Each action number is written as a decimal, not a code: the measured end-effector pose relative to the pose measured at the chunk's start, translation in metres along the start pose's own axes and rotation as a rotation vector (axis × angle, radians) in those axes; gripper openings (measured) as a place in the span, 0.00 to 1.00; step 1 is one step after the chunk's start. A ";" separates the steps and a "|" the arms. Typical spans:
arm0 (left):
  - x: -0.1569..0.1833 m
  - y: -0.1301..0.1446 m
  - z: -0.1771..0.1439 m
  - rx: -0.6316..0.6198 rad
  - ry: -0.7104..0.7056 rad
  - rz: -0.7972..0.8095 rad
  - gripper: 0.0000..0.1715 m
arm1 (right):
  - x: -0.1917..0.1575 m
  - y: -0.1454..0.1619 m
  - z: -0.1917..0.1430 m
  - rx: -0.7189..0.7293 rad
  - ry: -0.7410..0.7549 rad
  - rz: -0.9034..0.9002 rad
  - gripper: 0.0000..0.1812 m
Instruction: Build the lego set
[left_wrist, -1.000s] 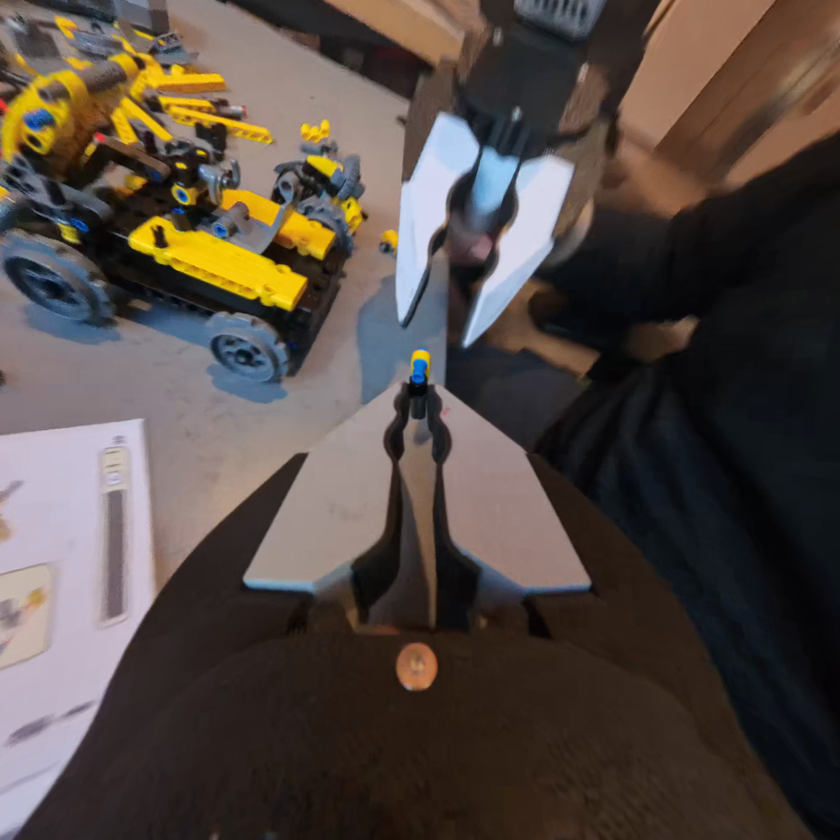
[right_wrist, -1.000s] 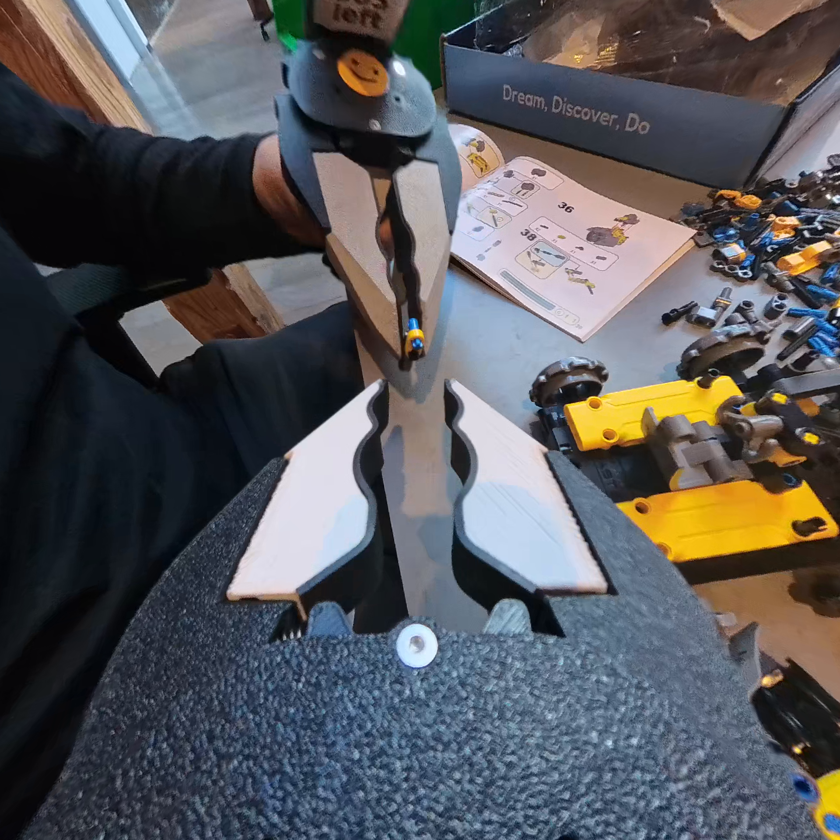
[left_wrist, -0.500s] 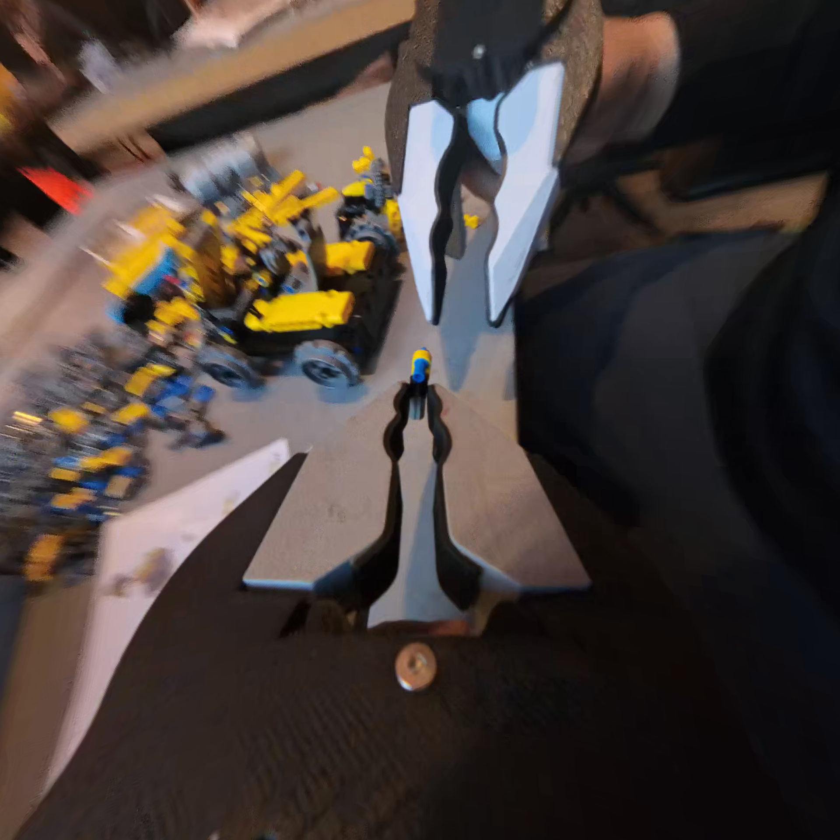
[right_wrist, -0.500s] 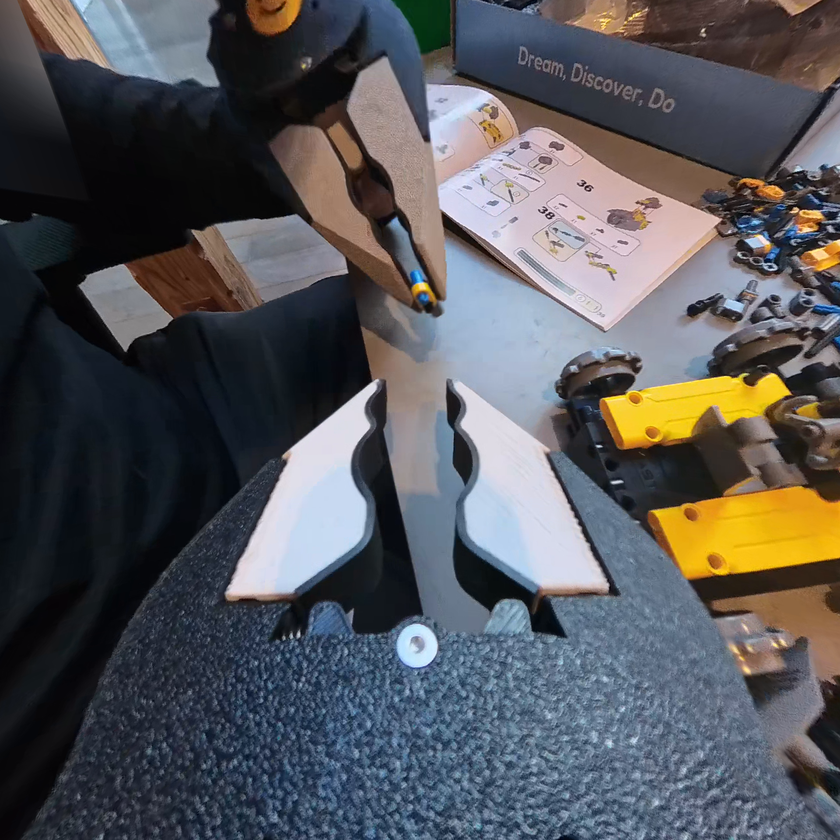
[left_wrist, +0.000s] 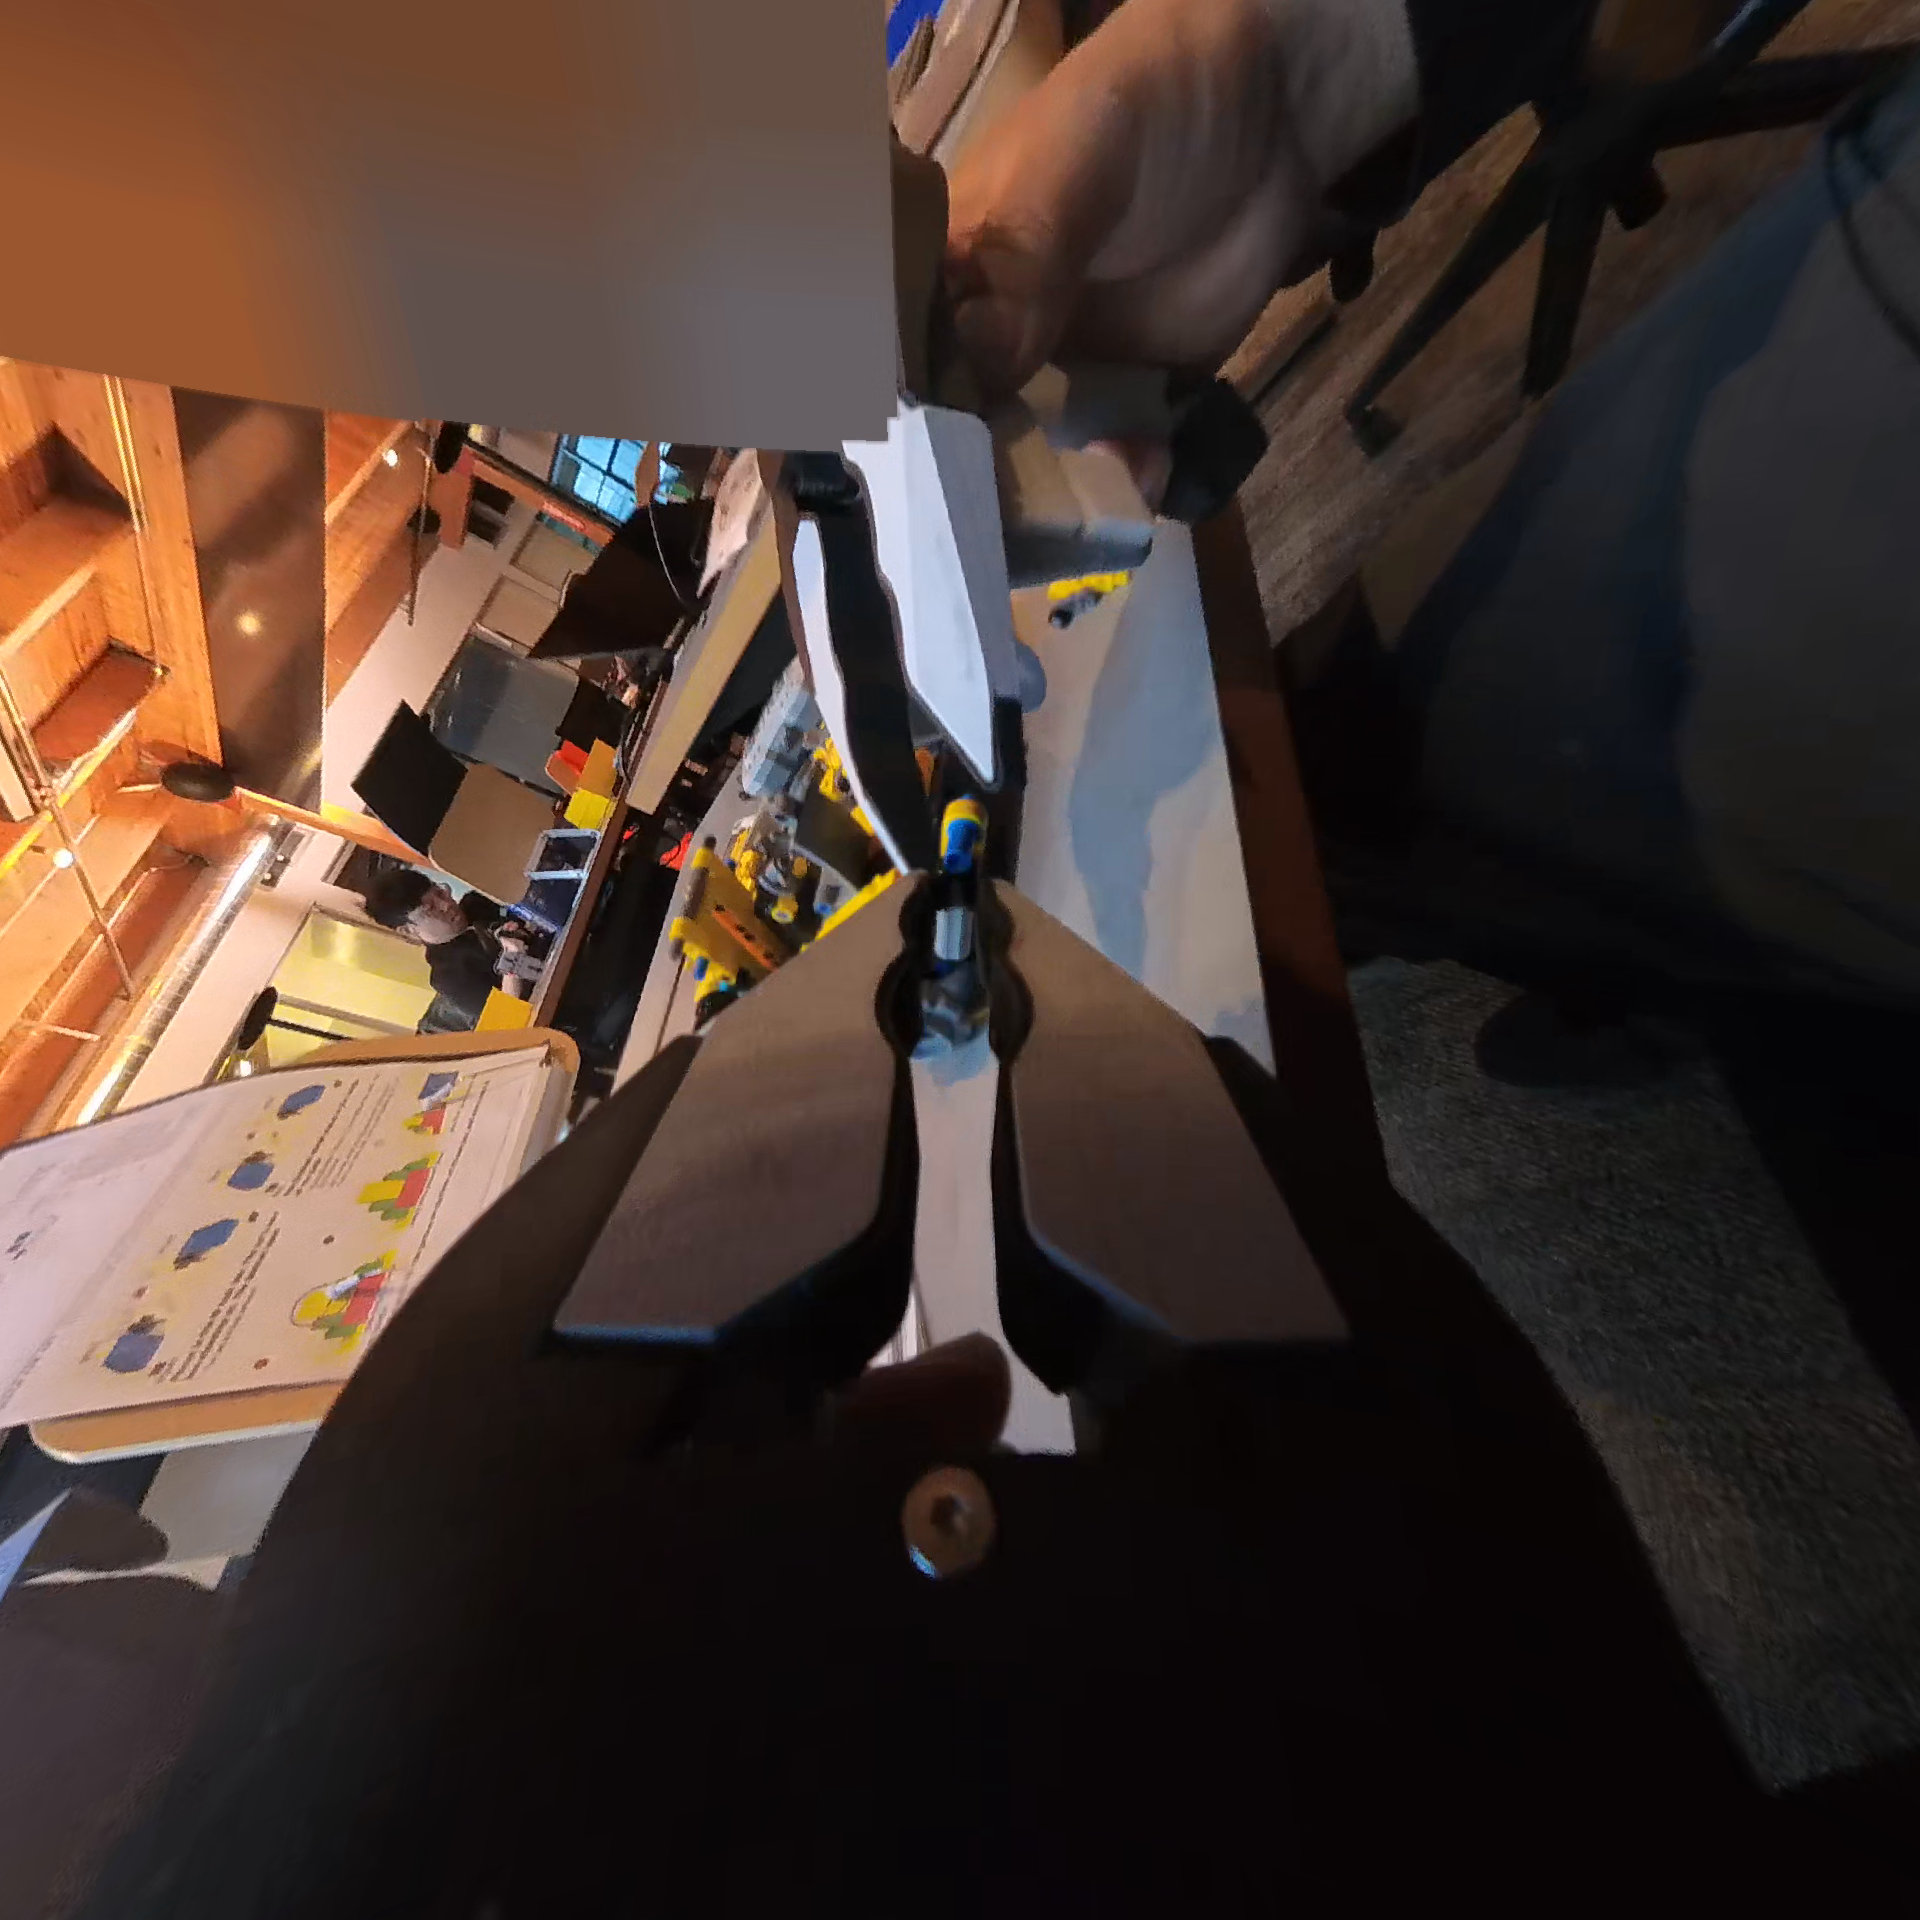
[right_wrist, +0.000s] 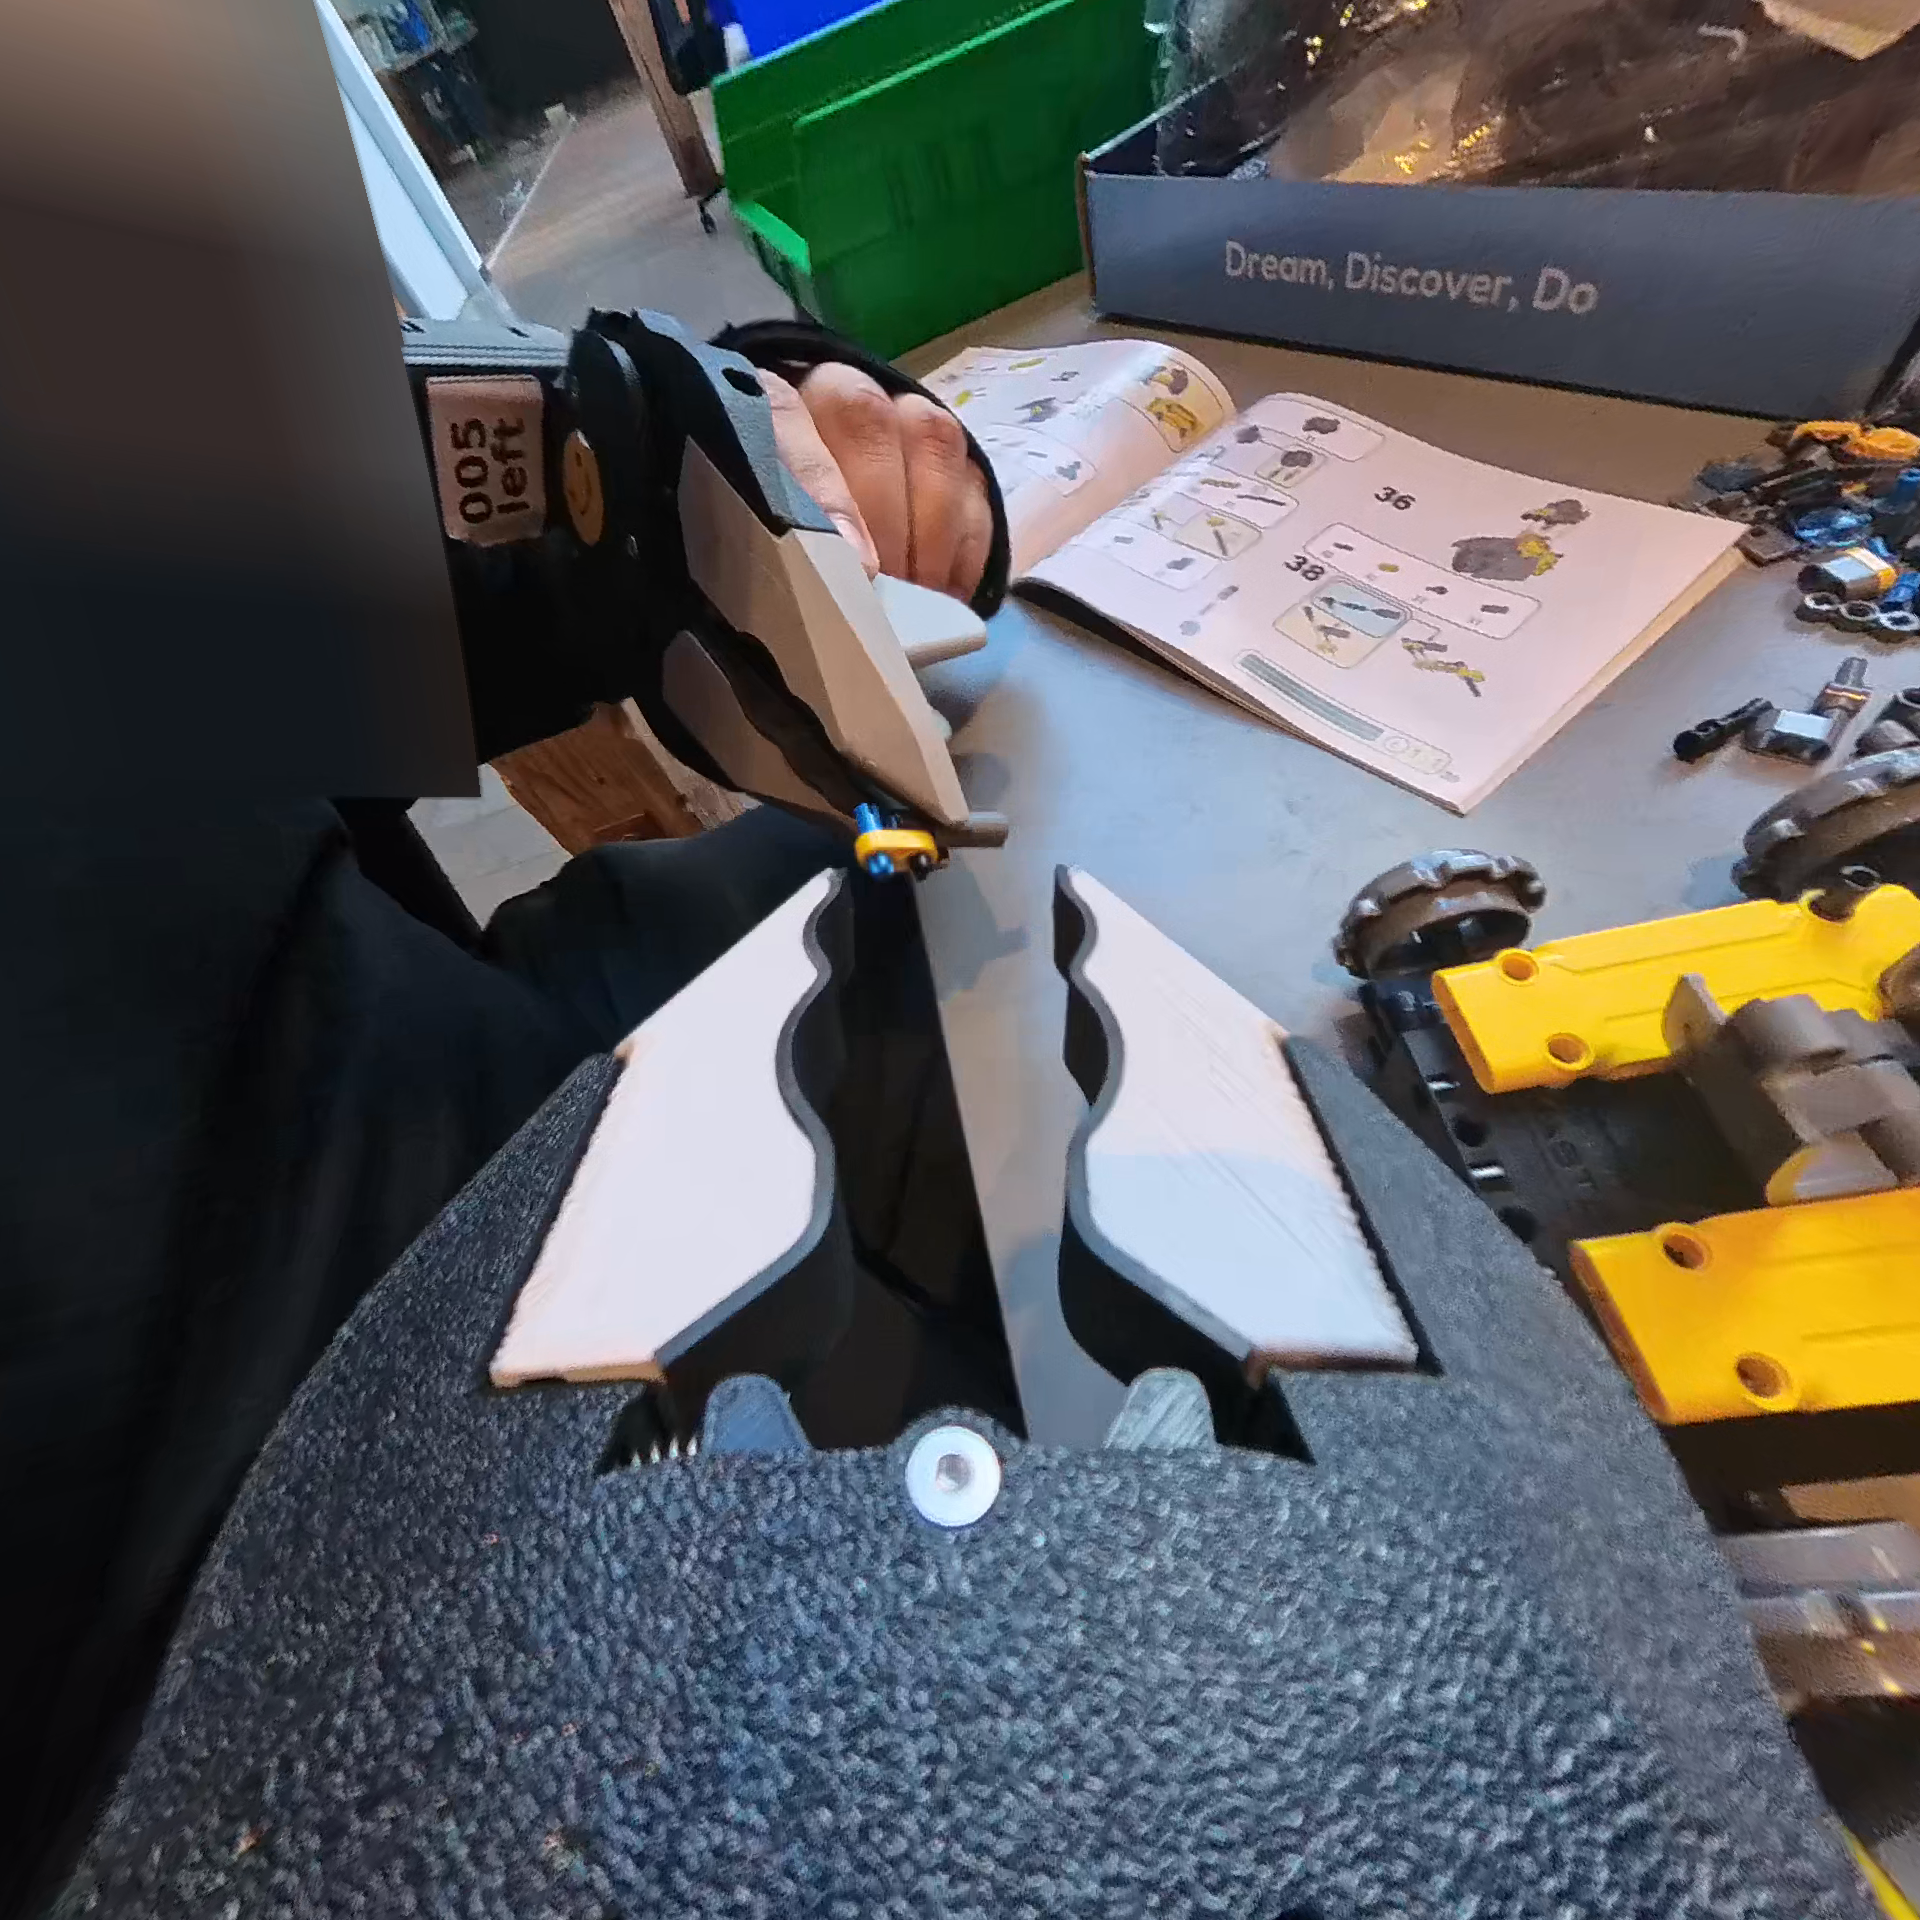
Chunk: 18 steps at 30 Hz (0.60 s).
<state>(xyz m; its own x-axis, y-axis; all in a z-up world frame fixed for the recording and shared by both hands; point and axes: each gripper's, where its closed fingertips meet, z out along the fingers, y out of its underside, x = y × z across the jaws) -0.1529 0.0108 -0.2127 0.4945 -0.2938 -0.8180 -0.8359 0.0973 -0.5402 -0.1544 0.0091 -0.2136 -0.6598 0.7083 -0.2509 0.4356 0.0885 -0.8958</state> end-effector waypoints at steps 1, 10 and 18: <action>-0.001 -0.005 0.001 0.018 -0.003 -0.004 0.03 | -0.004 -0.002 -0.001 0.006 -0.014 -0.001 0.21; 0.001 -0.044 0.006 0.148 -0.007 0.052 0.03 | -0.035 -0.011 -0.015 0.079 -0.205 0.155 0.19; 0.006 -0.052 0.005 0.188 0.013 0.051 0.04 | -0.044 -0.014 -0.019 0.099 -0.218 0.129 0.08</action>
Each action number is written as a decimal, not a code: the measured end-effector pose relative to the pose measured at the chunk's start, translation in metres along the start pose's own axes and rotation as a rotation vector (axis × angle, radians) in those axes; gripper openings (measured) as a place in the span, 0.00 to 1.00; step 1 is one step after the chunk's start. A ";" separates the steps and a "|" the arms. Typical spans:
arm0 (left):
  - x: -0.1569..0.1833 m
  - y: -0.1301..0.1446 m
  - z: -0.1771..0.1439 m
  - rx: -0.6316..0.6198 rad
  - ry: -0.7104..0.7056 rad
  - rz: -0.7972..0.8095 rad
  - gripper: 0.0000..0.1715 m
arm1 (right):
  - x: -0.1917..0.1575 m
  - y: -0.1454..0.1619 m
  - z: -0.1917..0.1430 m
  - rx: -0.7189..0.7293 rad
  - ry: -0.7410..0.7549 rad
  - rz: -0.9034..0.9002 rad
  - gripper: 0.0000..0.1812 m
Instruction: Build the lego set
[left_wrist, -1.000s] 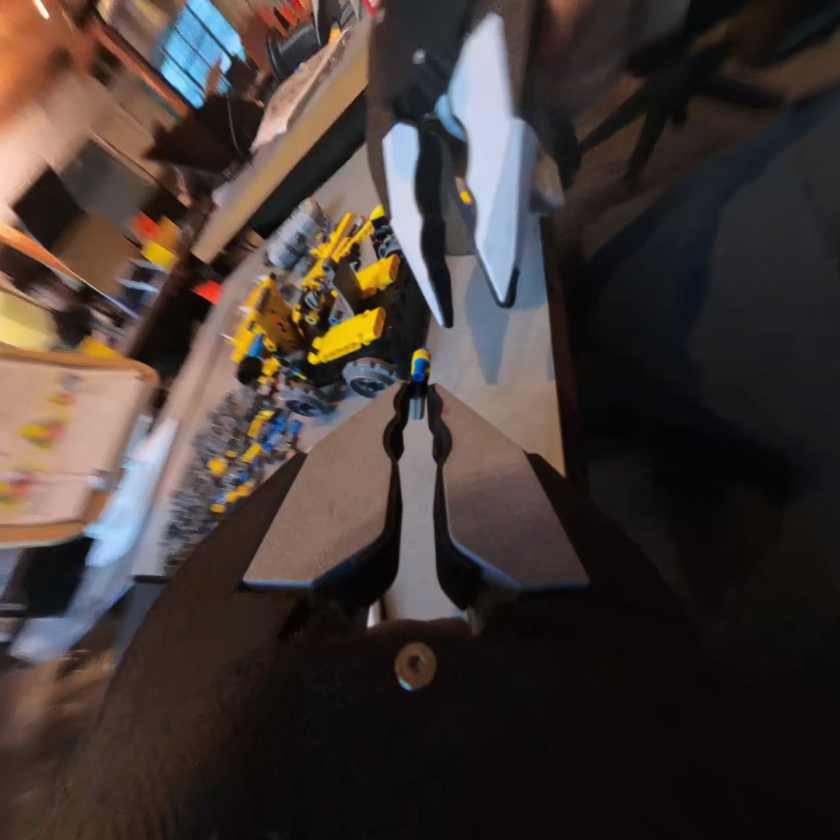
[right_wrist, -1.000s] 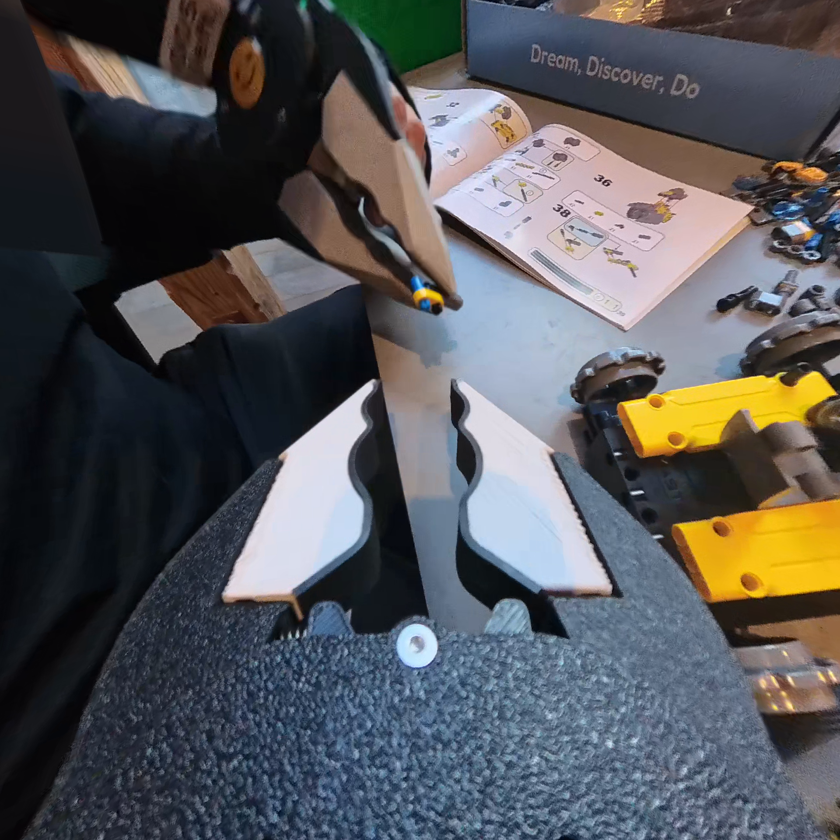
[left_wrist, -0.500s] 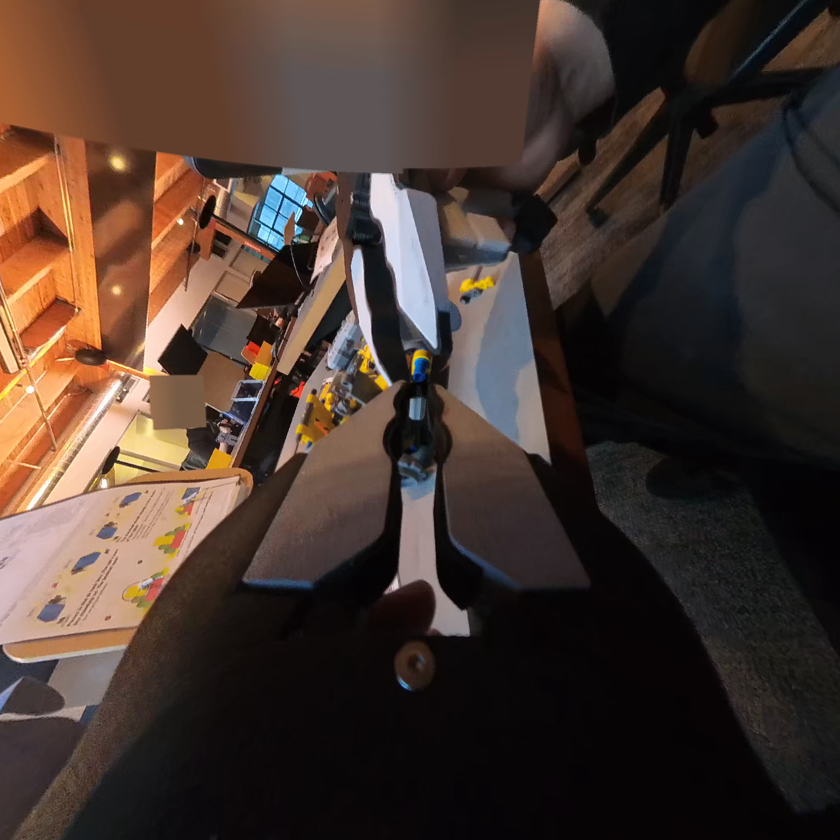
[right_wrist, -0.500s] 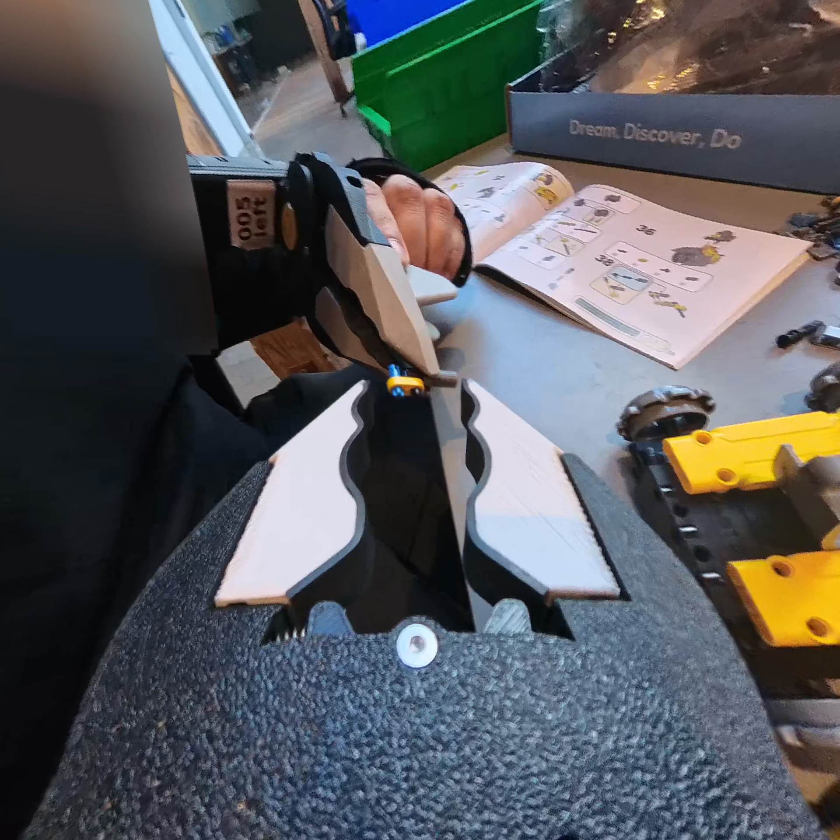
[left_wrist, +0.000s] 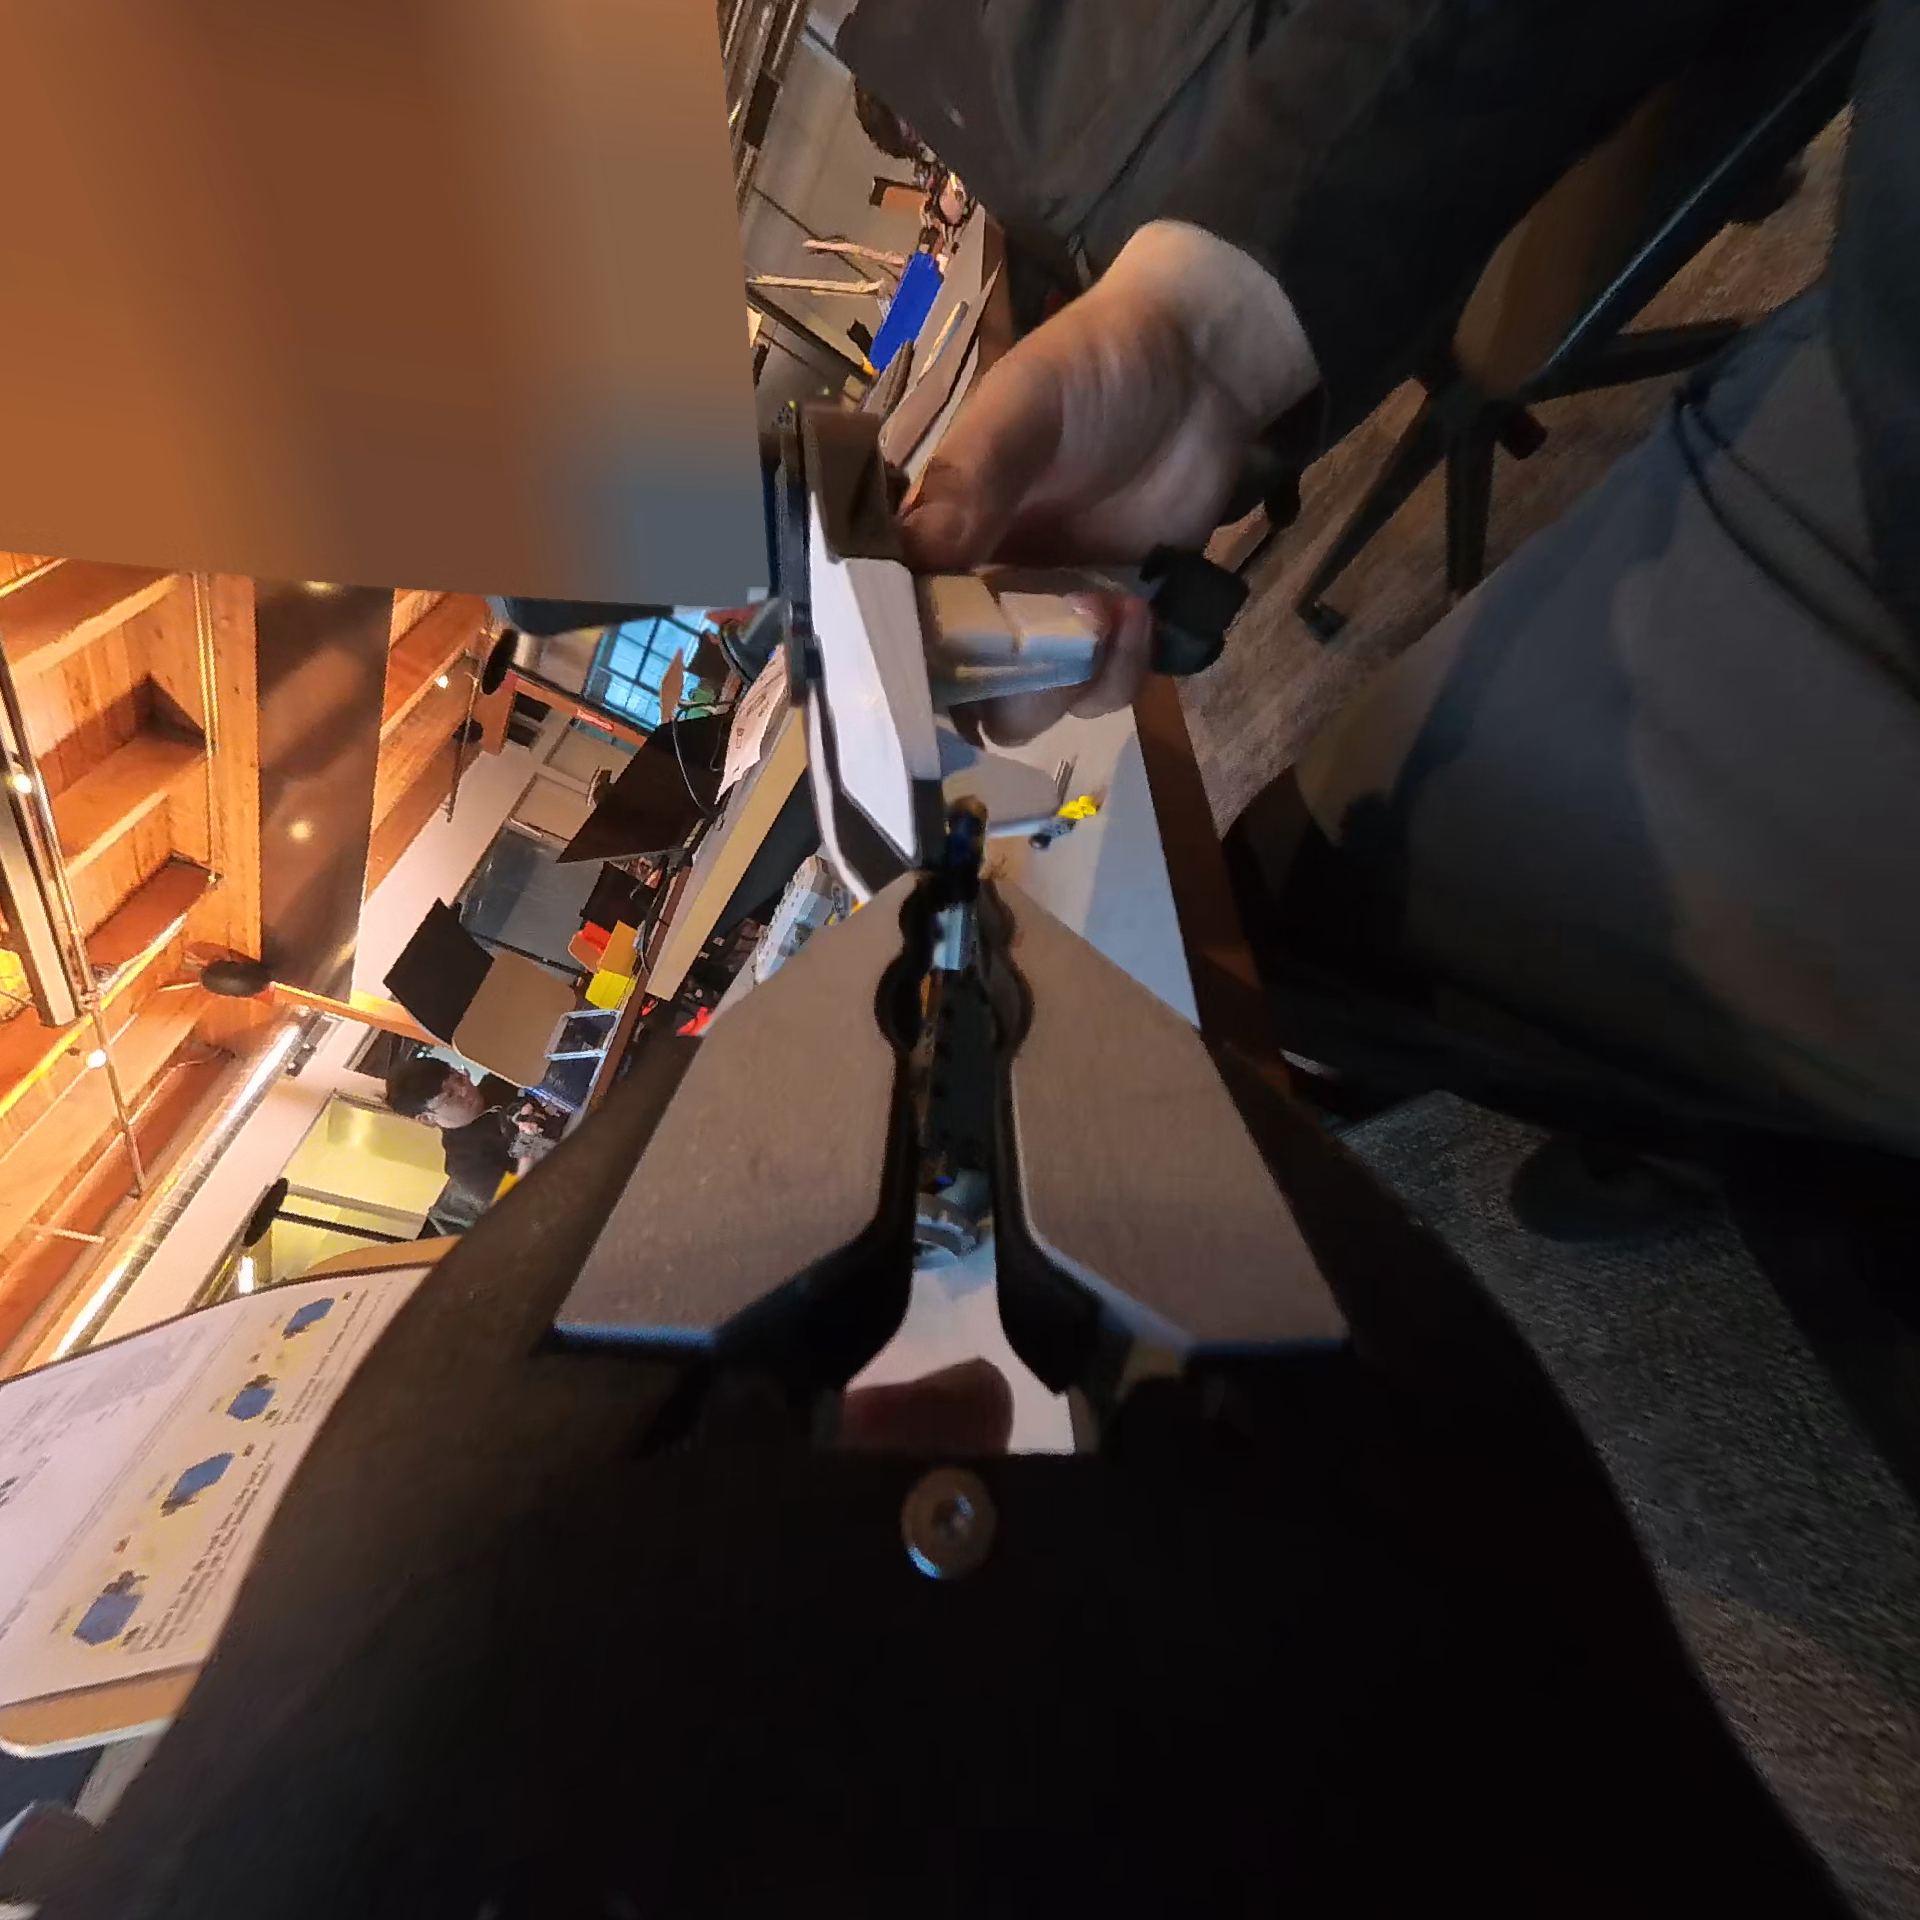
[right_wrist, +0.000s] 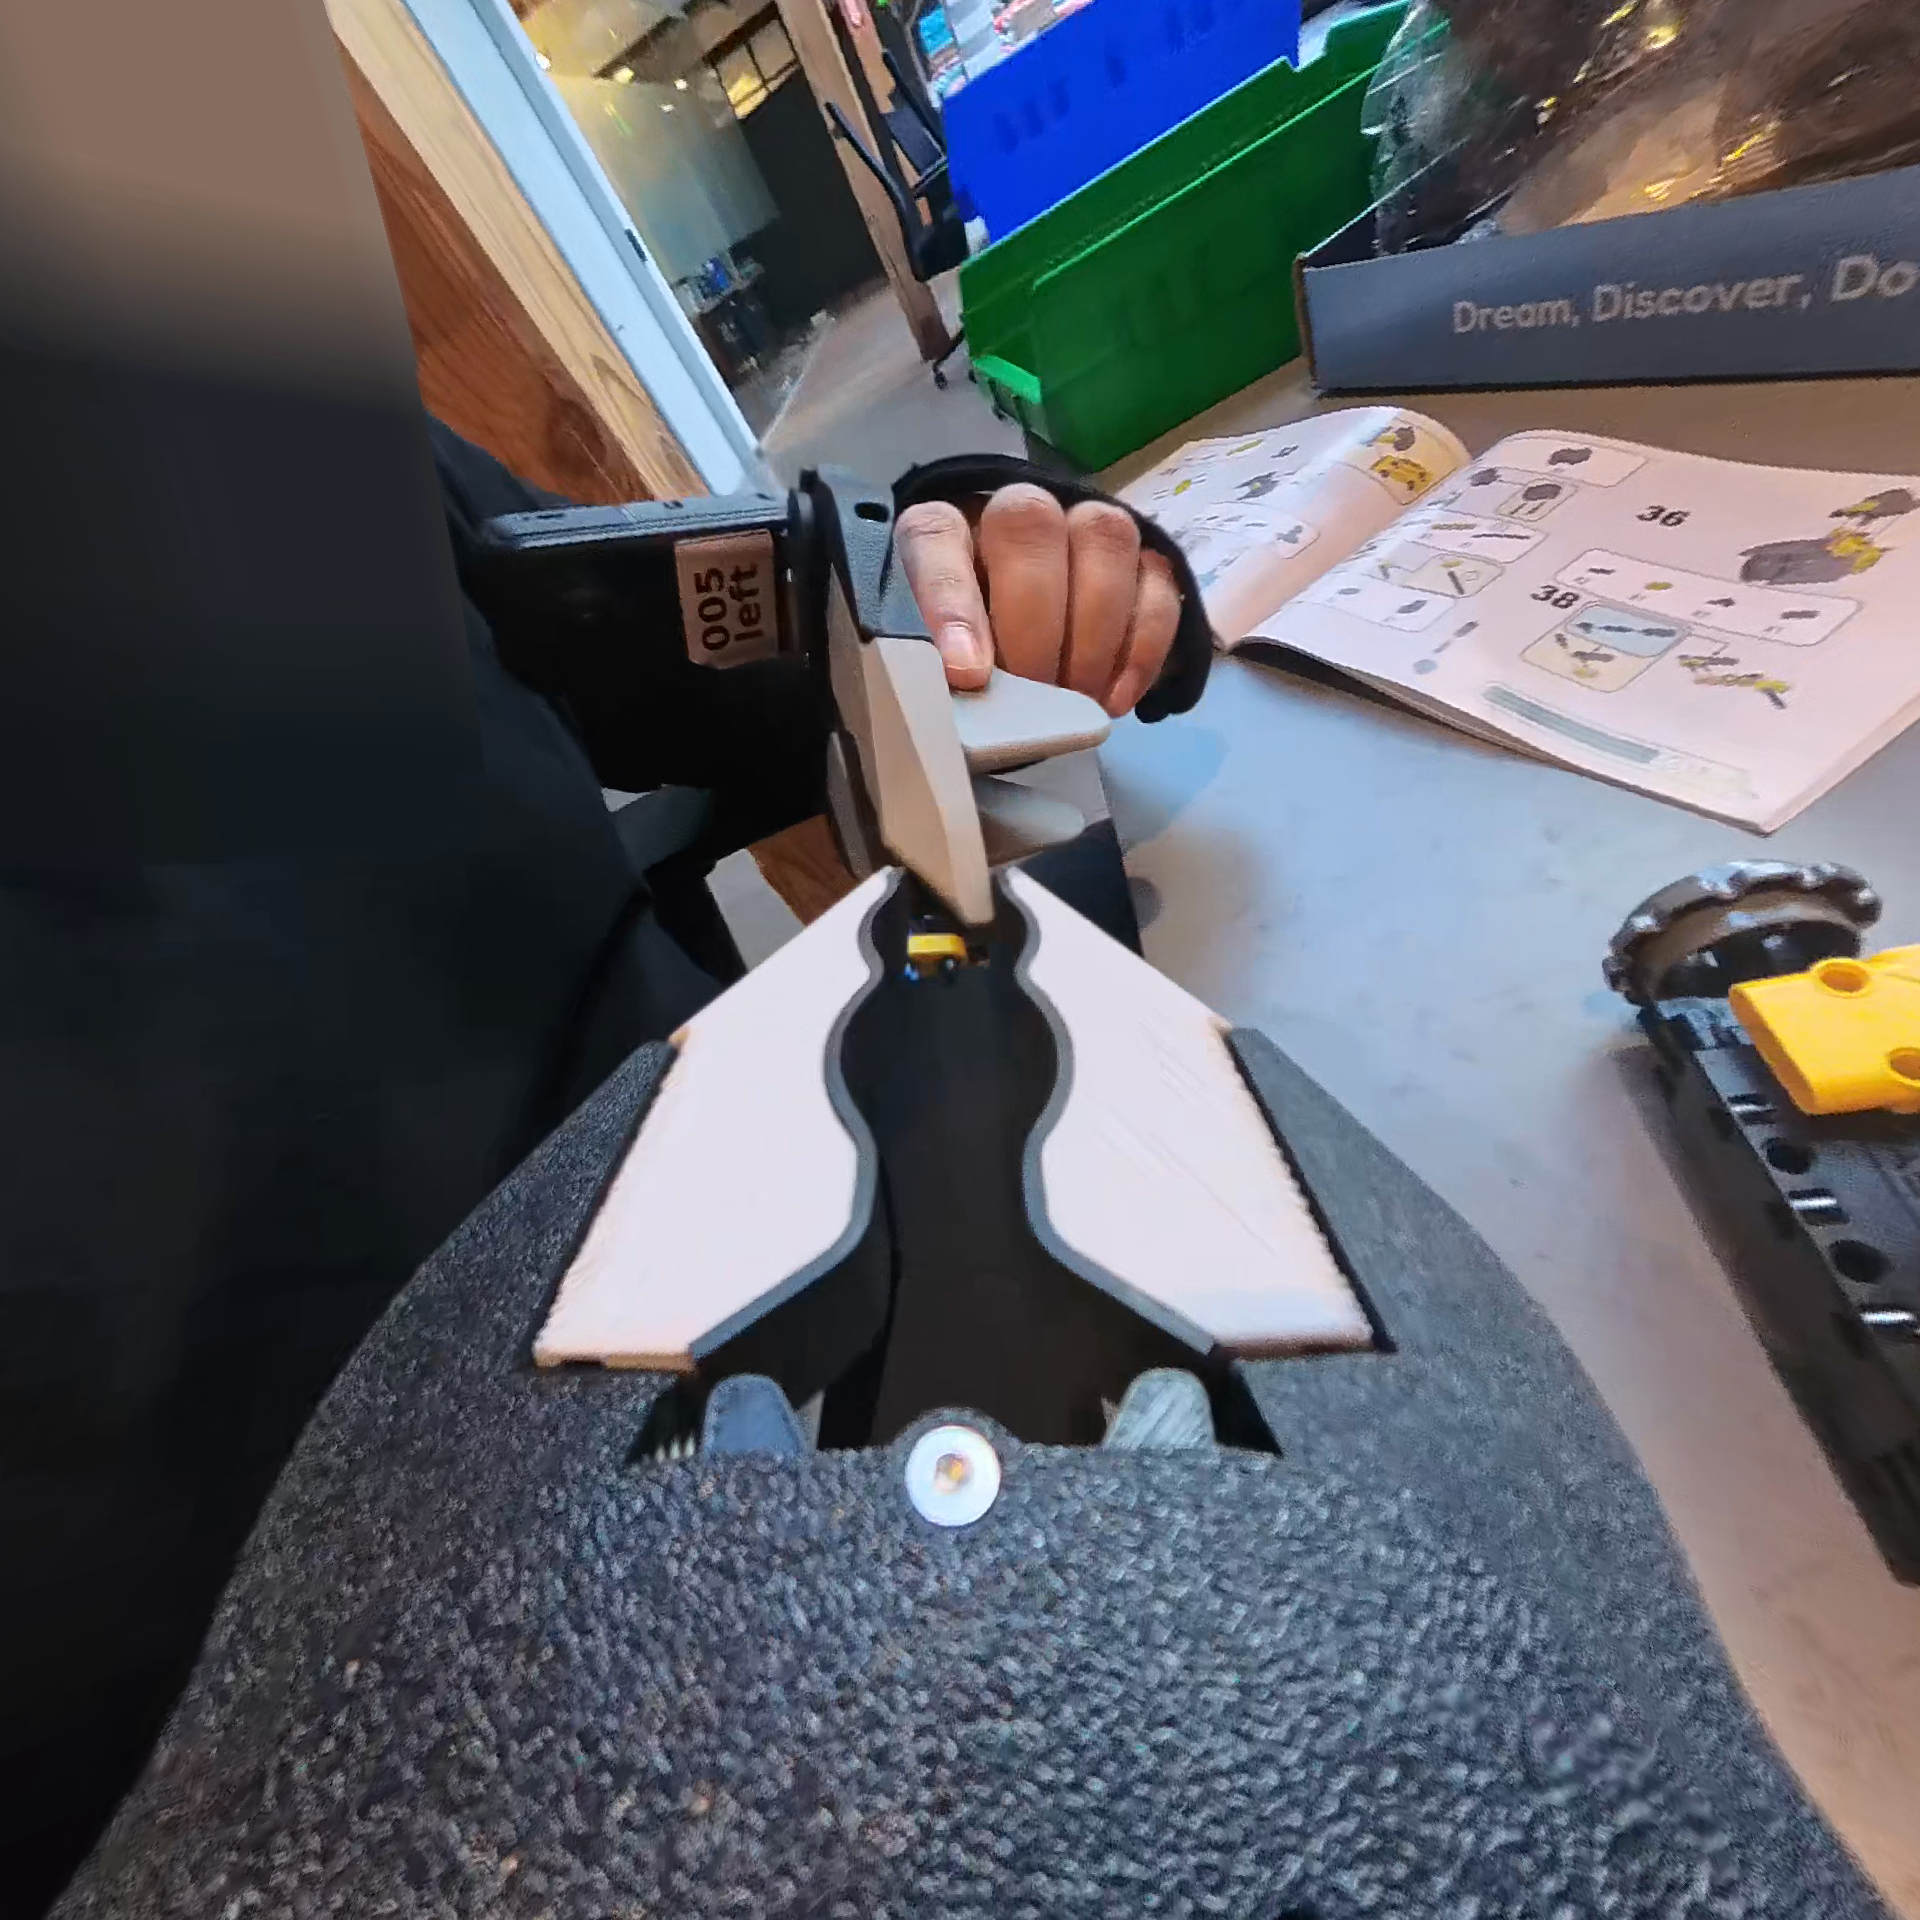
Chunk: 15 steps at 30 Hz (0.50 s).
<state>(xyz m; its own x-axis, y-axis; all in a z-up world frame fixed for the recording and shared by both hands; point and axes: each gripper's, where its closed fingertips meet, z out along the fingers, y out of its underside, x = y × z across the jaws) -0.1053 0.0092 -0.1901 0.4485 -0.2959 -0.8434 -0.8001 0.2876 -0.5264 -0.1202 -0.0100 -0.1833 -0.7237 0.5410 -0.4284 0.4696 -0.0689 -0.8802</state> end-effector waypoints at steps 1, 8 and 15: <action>0.000 0.001 0.000 0.004 -0.001 -0.005 0.03 | 0.001 0.000 0.001 -0.005 0.011 -0.017 0.09; 0.000 0.016 -0.001 -0.049 -0.008 0.002 0.03 | 0.016 0.001 -0.003 -0.032 0.062 -0.012 0.15; 0.007 0.048 -0.003 -0.161 0.001 0.032 0.03 | 0.060 0.015 -0.075 -0.067 0.482 -0.032 0.18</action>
<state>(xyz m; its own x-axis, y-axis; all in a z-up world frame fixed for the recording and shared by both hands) -0.1416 0.0179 -0.2204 0.4215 -0.2898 -0.8593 -0.8674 0.1475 -0.4752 -0.1189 0.0847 -0.2066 -0.4292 0.8695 -0.2444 0.4942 -0.0004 -0.8694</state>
